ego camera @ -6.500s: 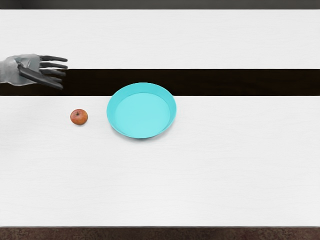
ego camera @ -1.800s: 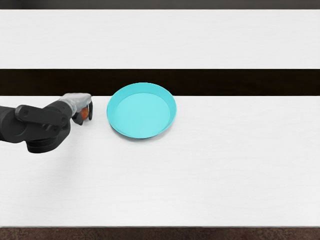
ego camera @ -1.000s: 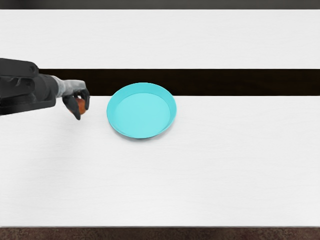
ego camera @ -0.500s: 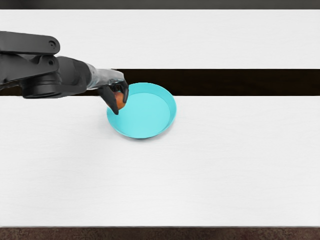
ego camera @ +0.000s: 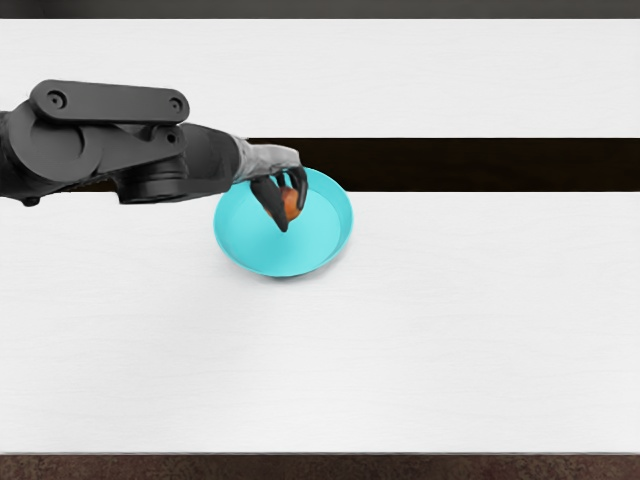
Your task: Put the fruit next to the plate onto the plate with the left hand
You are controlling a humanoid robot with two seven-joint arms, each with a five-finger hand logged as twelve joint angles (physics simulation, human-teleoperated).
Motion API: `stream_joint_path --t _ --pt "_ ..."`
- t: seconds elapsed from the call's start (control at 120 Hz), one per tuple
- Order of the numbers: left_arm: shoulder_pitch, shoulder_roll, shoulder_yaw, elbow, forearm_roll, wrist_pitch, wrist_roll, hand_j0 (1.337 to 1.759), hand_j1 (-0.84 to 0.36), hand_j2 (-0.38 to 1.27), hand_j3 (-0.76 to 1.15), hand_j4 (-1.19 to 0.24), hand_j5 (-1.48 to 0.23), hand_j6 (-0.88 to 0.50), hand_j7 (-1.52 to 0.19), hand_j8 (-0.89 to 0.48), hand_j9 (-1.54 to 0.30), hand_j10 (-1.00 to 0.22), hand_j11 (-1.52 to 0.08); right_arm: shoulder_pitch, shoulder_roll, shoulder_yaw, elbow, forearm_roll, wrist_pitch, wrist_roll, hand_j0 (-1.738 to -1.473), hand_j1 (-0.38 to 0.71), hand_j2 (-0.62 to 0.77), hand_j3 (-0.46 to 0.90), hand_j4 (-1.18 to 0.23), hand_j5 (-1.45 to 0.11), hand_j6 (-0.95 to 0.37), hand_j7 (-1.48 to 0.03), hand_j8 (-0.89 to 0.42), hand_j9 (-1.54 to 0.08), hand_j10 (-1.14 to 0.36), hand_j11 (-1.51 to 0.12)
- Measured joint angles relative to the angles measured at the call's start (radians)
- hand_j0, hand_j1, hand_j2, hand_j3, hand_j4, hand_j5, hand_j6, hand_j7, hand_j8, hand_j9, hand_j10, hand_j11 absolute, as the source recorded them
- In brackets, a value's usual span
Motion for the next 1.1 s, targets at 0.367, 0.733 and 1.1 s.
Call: stream_joint_path --t 0.367,0.733,1.1 --pt "0.045 -0.034 0.008 0.051 0.014 0.003 -0.015 1.634 -0.52 0.46 0.00 -0.80 -1.28 -0.22 -1.20 -0.22 -1.20 -0.57 -1.22 0.000 0.000 0.000 0.000 0.000 0.000 0.000 -1.658 -0.32 -0.01 0.00 -0.03 -0.03 -0.03 -0.03 -0.03 -0.03 -0.03 -0.03" --pt "0.061 -0.047 0.008 0.115 0.011 0.010 -0.018 1.648 -0.32 0.23 0.00 -0.60 -0.87 -0.40 -0.83 -0.37 -0.84 -0.63 -0.85 0.000 0.000 0.000 0.000 0.000 0.000 0.000 -1.658 -0.32 -0.01 0.00 -0.03 -0.03 -0.03 -0.03 -0.03 -0.03 -0.03 -0.03" --pt "0.056 -0.003 -0.006 0.138 -0.061 0.006 -0.031 1.656 -0.03 0.08 0.00 -0.33 -0.44 -0.29 -0.43 -0.29 -0.43 -0.33 -0.44 0.000 0.000 0.000 0.000 0.000 0.000 0.000 -1.658 -0.32 -0.01 0.00 -0.03 -0.03 -0.03 -0.03 -0.03 -0.03 -0.03 -0.03"
